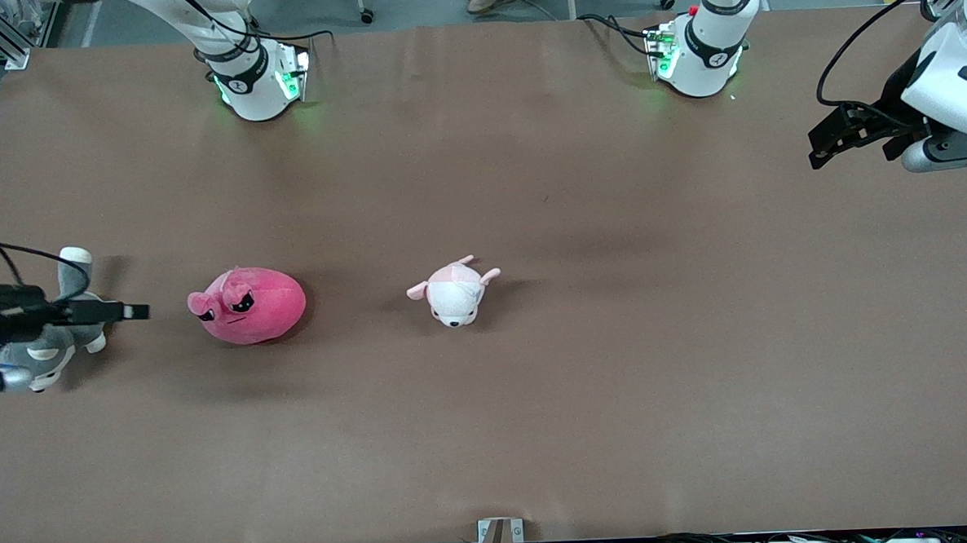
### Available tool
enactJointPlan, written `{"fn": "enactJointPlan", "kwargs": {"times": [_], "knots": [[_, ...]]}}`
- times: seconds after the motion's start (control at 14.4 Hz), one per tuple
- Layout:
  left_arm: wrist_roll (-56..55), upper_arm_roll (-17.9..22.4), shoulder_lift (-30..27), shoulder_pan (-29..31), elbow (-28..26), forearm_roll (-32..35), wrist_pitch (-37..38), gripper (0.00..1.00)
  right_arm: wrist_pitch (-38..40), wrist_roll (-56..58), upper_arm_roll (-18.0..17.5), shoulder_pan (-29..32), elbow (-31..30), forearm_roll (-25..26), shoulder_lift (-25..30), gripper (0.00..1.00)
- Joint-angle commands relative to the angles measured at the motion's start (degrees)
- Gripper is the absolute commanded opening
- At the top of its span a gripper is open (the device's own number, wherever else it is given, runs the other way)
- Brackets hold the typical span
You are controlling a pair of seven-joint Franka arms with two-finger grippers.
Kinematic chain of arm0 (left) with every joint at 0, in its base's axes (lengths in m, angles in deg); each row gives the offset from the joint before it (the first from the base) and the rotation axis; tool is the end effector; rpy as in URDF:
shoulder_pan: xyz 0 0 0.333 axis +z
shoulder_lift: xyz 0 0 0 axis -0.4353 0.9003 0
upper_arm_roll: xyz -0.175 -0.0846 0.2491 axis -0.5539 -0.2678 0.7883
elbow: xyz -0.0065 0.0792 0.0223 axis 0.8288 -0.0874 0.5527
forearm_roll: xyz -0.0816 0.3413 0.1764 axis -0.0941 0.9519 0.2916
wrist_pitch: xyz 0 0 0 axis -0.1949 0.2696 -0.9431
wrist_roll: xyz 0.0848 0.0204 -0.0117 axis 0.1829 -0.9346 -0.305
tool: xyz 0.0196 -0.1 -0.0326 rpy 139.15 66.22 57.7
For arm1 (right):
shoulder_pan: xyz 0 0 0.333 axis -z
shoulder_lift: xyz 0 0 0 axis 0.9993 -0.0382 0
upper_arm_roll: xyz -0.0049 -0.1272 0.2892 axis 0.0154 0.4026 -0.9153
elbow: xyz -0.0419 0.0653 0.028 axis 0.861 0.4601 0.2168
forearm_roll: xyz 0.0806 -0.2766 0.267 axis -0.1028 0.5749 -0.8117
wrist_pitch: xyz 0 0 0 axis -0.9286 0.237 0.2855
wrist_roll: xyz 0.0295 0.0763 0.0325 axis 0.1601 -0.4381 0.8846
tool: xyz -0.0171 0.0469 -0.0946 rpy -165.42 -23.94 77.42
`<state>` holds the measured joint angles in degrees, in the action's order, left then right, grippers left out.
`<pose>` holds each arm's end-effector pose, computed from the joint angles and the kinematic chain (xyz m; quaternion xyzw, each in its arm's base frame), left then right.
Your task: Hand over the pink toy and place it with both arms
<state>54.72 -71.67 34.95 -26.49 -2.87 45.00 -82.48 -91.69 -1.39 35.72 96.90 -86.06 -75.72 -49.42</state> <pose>0.5281 -0.0805 0.6386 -0.9997 -0.0242 0.0047 0.0038 0.6562 -0.0846 0.4907 -0.9687 0.0460 0.1019 0.2216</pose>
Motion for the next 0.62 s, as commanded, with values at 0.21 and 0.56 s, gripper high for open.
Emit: {"fn": "enactJointPlan", "kwargs": {"times": [0.21, 0.56], "knots": [[0.99, -1.06, -1.11, 0.60, -0.44, -0.90, 0.62, 1.00, -0.23, -8.02, -0.78, -4.86, -1.60, 16.28, 12.37, 1.00], [0.99, -2.11, -1.90, 0.60, -0.53, -0.90, 1.41, 1.00, -0.93, -8.03, -0.78, -4.78, -2.03, 22.98, 18.79, 1.00]]}}
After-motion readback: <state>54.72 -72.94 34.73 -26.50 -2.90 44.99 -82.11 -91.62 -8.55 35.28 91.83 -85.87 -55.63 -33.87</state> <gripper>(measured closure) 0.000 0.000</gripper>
